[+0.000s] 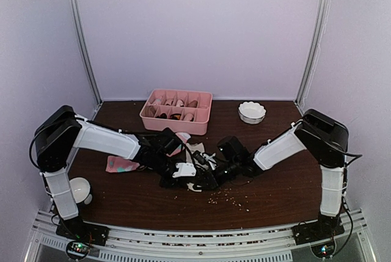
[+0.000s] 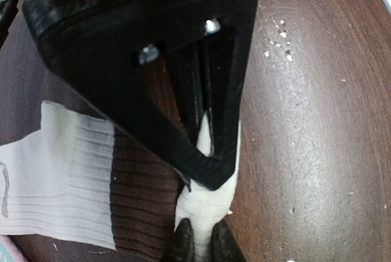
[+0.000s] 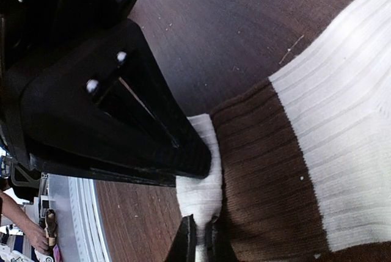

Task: Roll the socks
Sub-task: Roll the sock at the center of the board.

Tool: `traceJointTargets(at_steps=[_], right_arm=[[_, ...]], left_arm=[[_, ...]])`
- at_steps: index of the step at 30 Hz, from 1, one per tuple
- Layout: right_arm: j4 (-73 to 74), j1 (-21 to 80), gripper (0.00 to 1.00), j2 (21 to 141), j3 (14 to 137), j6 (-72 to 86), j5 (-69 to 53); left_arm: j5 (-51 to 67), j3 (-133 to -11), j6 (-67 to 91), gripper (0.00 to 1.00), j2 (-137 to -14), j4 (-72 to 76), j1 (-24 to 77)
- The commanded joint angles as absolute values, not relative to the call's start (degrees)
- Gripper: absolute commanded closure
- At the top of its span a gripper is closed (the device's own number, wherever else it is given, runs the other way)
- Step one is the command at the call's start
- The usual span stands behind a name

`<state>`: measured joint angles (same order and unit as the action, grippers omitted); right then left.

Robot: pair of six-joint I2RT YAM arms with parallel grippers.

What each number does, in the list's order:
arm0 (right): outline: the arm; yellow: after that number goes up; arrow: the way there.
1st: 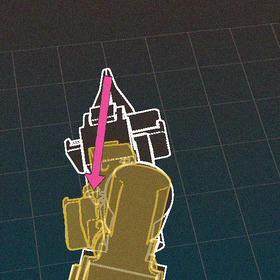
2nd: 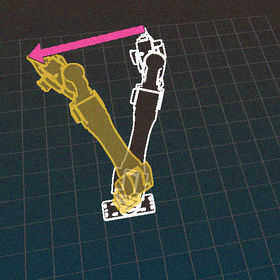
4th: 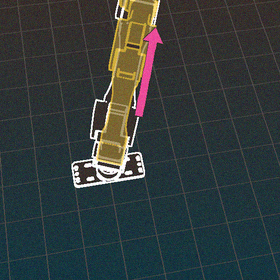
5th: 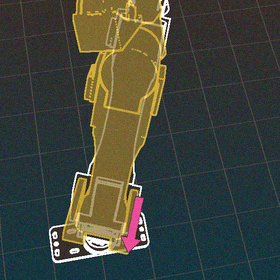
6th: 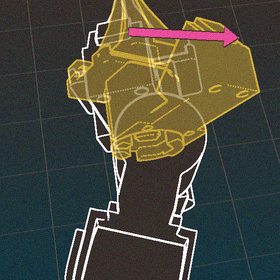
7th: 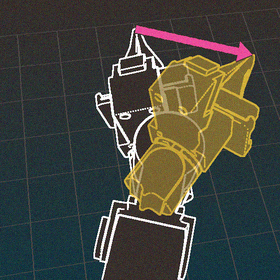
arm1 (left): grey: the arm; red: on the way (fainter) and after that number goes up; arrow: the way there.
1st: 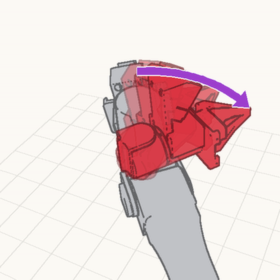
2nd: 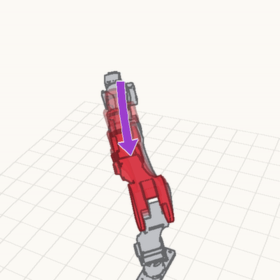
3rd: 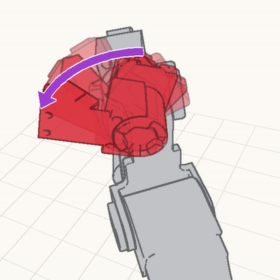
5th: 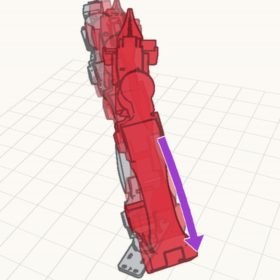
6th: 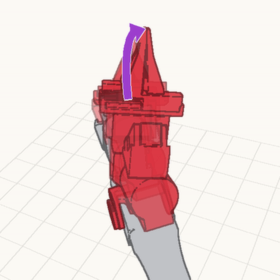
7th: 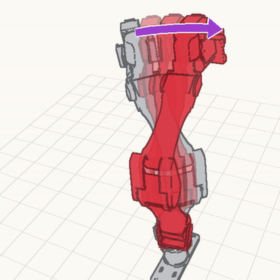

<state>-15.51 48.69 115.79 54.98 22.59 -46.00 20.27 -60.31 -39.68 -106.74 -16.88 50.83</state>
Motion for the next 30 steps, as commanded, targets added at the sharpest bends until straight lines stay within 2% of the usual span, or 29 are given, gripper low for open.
traceJointTargets(at_steps=[1,3,7,11,19,23,24,25,26,30], right_arm=[[-5.1,48.2,1.0,119.0,51.3,23.2,-41.8],[-5.9,48.2,0.99,118.3,50.8,23.3,-41.7],[-10.2,48.2,0.87,113.5,47.5,22.7,-38.6],[-12.9,48.2,0.73,107.3,44.2,20.5,-33.8],[-9.6,48.1,0.69,98.0,41.6,15.3,-19.1],[-10.8,48.4,0.67,90.1,37.9,14.3,-3.8],[-11.7,48.8,0.44,86.8,36.3,14.2,1.7],[-13.1,49.5,0.03,83.1,33.9,13.8,6.9],[-14.8,49.7,0.0,79.7,32.0,13.1,10.9],[-21.6,49.3,0.0,70.4,26.9,14.0,25.5]], left_arm=[[18.7,-61.3,-40.0,0.91,-109.0,-18.9,50.4],[19.3,-62.3,-39.6,0.95,-109.9,-20.2,50.1],[23.4,-67.1,-39.5,1.0,-113.6,-28.3,48.7],[27.3,-70.0,-39.6,1.0,-116.2,-34.1,47.7],[31.9,-73.4,-39.2,1.0,-119.1,-41.5,47.5],[33.6,-76.8,-38.8,1.0,-122.0,-46.6,47.5],[34.3,-77.6,-38.9,1.0,-122.8,-47.9,47.4],[35.4,-78.2,-38.7,1.0,-123.2,-48.7,47.3],[36.2,-78.7,-38.6,1.0,-123.5,-49.4,47.2],[37.9,-81.1,-36.8,1.0,-125.0,-51.5,47.0]])
